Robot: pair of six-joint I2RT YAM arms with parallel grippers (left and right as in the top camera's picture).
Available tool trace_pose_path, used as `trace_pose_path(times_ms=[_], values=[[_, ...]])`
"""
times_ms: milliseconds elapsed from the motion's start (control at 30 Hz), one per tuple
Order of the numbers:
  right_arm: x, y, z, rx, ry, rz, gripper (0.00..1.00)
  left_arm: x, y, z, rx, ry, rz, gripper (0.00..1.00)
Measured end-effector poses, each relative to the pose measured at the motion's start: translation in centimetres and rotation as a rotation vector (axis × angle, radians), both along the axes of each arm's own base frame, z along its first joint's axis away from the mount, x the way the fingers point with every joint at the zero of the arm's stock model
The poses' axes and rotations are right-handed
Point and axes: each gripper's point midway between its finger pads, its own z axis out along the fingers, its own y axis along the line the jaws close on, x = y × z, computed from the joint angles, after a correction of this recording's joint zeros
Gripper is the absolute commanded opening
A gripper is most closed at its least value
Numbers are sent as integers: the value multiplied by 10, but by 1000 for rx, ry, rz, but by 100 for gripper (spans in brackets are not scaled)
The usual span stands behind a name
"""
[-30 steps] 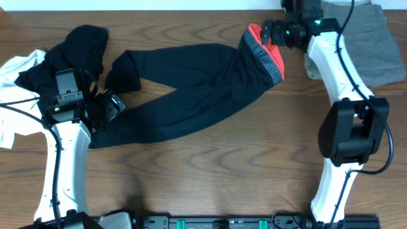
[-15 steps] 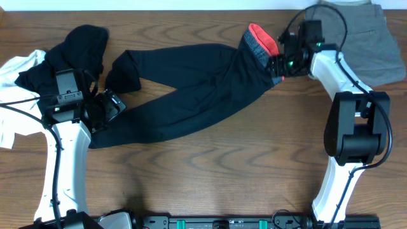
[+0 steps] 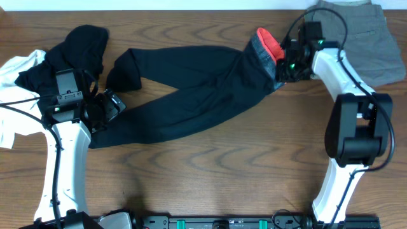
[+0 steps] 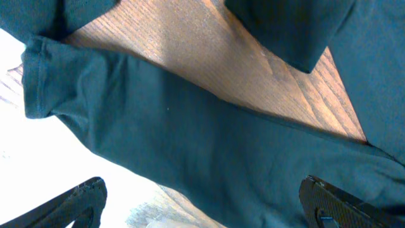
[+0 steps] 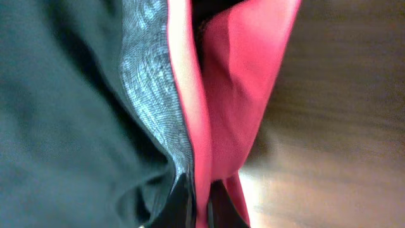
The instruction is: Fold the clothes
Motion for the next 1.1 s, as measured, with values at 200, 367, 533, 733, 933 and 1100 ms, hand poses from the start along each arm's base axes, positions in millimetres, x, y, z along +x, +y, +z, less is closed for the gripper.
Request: trace_pose_path(times_ms=[200,367,533,733,933,1100], values=[[-3,-6,78,-16,-22,-141,1,0,0,0,0,0,0,98],[-6,-14,103,-77,-48,-274,17,0,0,0,0,0,0,98],[-7,-20,97,-134,-38,-334,67,0,0,0,0,0,0,98],[-18,-33,93,-171,11,-368,70,0,0,0,0,0,0,98],[-42,-63,79,-210,113,-401,70,0,0,0,0,0,0,98],[-71,-87,44,-229,232,-426,70,0,0,0,0,0,0,98]])
